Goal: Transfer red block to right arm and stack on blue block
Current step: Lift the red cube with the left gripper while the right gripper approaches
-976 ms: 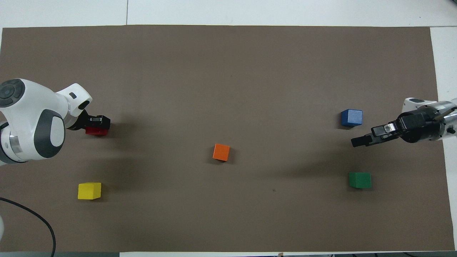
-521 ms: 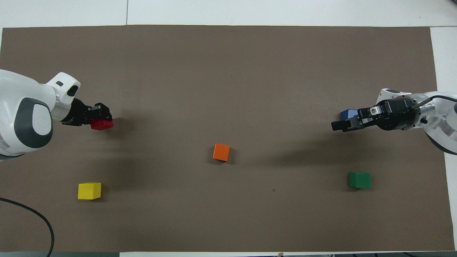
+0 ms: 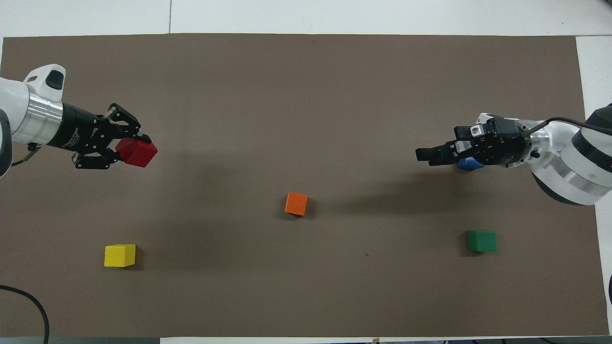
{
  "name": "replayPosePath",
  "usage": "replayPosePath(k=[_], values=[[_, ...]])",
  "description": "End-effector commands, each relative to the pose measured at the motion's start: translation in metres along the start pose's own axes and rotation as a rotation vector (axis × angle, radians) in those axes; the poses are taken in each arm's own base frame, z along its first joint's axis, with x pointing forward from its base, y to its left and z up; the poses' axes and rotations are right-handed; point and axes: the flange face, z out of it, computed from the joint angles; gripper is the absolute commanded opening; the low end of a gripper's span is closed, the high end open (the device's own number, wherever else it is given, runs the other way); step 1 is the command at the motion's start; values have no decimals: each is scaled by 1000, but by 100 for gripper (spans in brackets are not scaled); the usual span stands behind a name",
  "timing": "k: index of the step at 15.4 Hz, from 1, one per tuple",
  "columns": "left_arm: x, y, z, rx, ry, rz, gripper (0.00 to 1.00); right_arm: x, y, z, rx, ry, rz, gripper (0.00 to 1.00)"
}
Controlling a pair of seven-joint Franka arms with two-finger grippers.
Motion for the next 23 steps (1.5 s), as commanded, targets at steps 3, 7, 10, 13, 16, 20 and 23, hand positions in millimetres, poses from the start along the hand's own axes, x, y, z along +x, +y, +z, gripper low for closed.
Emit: replayPosePath(k=[3, 7, 10, 13, 16, 20, 23], values=[[-75, 41, -12, -118, -164, -472, 0, -10, 26, 23, 32, 42, -5, 100], [-89, 68, -21, -277, -291, -833, 0, -18, 40, 46, 62, 28, -26, 100], [-104, 79, -15, -298, -405, -938, 0, -18, 43, 49, 55, 30, -42, 100], [-128, 104, -5, -344, -487, -1175, 0, -18, 58, 63, 21, 42, -68, 100], [-201, 140, 39, -351, -487, -1154, 0, -20, 63, 64, 46, 68, -60, 100], [-240, 137, 72, -311, -461, -1091, 0, -23, 69, 75, 69, 70, -57, 100], [-247, 123, 88, -304, -425, -957, 0, -23, 72, 80, 62, 67, -60, 100]])
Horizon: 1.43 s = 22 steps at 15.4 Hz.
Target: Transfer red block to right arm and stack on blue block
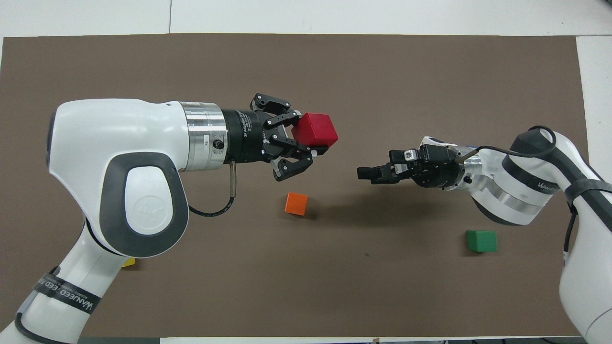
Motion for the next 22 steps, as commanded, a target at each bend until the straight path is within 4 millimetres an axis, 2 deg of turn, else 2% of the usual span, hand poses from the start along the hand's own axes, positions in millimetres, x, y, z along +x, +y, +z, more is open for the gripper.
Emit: replayPosePath(k=[1, 3, 6, 8, 10, 12, 16, 22], values=[[9, -22, -1, 9, -7, 58, 0, -7, 0, 4, 0, 32, -32, 100], [5, -41, 11, 30, -5, 76, 0, -7, 4, 7, -11, 35, -46, 100], [1, -64, 13, 32, -23, 91, 0, -9, 9, 13, -21, 32, -52, 100], [2, -86, 23, -23, -46, 92, 0, -11, 14, 19, -27, 25, -60, 100], [10, -95, 31, -55, -54, 89, 0, -11, 20, 21, -34, 40, -65, 100], [26, -98, 30, -52, -66, 110, 0, -12, 23, 27, -31, 47, -68, 100], [72, -104, 17, -50, -171, 175, 0, -11, 24, 27, -38, 52, -75, 100], [82, -98, 27, -41, -215, 209, 0, -12, 24, 27, -36, 50, -79, 100]])
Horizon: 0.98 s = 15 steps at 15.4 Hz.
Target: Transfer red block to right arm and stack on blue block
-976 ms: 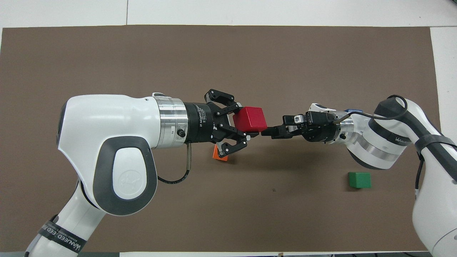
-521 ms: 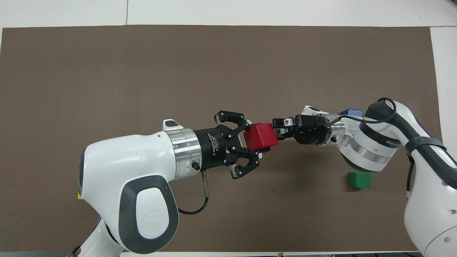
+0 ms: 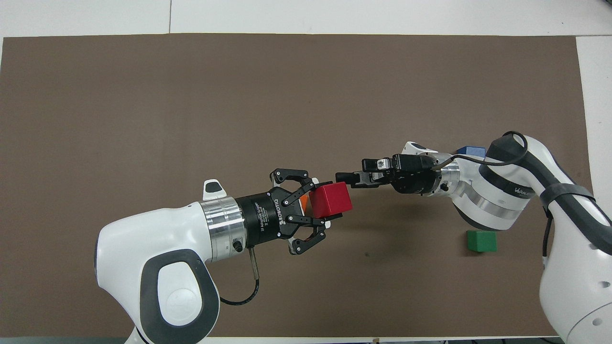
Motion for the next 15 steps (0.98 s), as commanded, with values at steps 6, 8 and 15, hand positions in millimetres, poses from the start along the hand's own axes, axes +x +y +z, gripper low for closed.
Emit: replayPosePath(k=[6, 8, 15], values=[[2, 11, 2, 5, -70, 40, 0, -6, -3, 1, -13, 41, -40, 100], [1, 18, 4, -16, -70, 31, 0, -7, -1, 5, -14, 34, -40, 100], [-2, 35, 15, -40, -76, 11, 0, -7, -1, 4, -14, 36, -40, 100]])
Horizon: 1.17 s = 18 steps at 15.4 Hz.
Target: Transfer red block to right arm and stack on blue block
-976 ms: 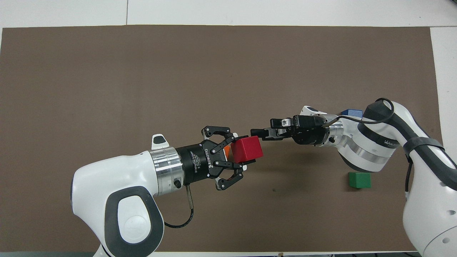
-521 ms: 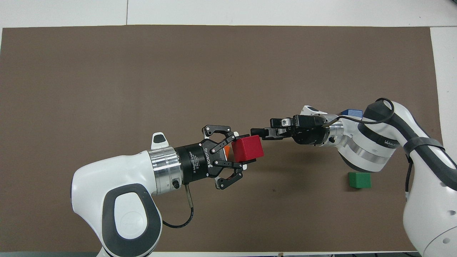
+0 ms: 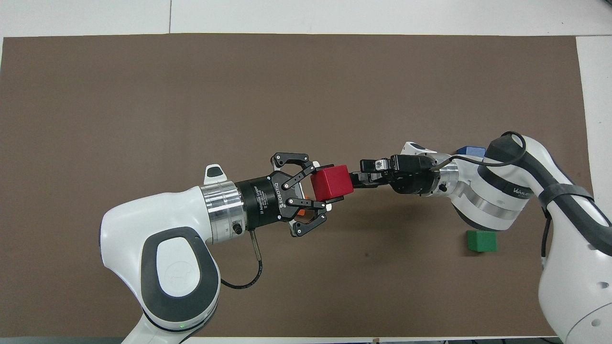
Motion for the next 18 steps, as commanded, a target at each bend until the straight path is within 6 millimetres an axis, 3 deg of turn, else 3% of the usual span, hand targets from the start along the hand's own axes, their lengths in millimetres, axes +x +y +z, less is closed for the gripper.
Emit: replayPosePath(k=[1, 7, 9, 11, 18], values=[[-3, 11, 9, -25, -19, -2, 0, -6, -2, 2, -8, 35, -32, 100], [-2, 13, 15, -38, -11, -4, 0, -6, -2, 2, -13, 38, -33, 100], [-4, 22, 26, -37, -16, -9, 0, -6, -2, 2, -13, 38, -33, 100], [-7, 7, 38, -24, -7, 5, 0, -6, -2, 2, -13, 38, -33, 100], [-7, -1, 44, -25, 7, 11, 0, -6, -2, 2, -14, 40, -33, 97]])
